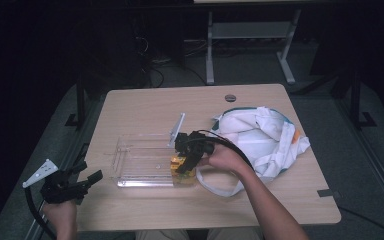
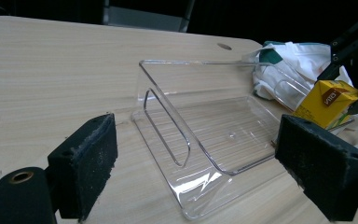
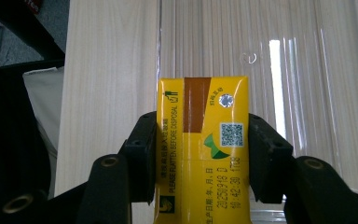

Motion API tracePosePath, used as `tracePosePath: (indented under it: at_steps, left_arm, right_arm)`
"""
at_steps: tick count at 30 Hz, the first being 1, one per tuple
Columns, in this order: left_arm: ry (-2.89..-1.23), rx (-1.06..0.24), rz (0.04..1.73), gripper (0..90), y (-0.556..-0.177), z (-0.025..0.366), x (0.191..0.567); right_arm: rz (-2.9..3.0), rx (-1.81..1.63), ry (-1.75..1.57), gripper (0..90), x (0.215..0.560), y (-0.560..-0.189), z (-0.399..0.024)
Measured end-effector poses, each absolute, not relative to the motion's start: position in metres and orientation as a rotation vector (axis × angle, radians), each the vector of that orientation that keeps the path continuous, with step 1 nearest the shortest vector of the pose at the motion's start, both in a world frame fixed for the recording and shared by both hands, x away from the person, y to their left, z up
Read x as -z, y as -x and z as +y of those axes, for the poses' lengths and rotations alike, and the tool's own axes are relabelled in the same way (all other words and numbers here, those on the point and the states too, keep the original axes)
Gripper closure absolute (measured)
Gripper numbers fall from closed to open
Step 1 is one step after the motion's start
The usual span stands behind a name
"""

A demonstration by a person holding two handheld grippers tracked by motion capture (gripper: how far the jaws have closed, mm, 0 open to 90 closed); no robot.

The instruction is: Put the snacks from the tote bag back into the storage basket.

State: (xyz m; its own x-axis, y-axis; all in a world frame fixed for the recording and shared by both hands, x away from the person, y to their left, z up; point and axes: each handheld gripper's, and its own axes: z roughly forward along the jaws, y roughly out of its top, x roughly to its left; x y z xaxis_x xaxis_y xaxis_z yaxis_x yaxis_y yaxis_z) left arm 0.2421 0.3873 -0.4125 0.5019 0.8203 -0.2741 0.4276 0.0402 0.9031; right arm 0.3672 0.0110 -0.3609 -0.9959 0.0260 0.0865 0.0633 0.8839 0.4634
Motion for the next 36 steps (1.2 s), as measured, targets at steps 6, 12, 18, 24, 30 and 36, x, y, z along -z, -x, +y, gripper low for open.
tracePosePath:
  at_steps: [6,12,18,24,30,36]
  left_arm:
    - [-1.582,-0.420,1.104,12.6,-0.242,0.387,0.413]
    - [-1.583,-0.419,1.105,12.6,-0.242,0.387,0.413]
    - [-1.583,-0.419,1.103,12.6,-0.242,0.387,0.413]
    - [-1.580,-0.416,1.107,12.6,-0.242,0.386,0.413]
    - [-1.576,-0.413,1.107,12.6,-0.242,0.386,0.413]
    - [-1.582,-0.413,1.107,12.6,-0.242,0.385,0.413]
  right_arm:
    - [-2.961,0.747,0.085,49.7,0.361,-0.366,0.011]
    - [-2.945,0.757,0.108,45.9,0.361,-0.368,0.009]
    - [-2.934,0.771,0.139,39.3,0.359,-0.369,0.007]
    - [-2.936,0.794,0.168,33.9,0.356,-0.370,0.004]
    - [-2.943,0.818,0.193,32.3,0.347,-0.370,0.000]
    - [-2.939,0.854,0.217,31.8,0.340,-0.372,-0.005]
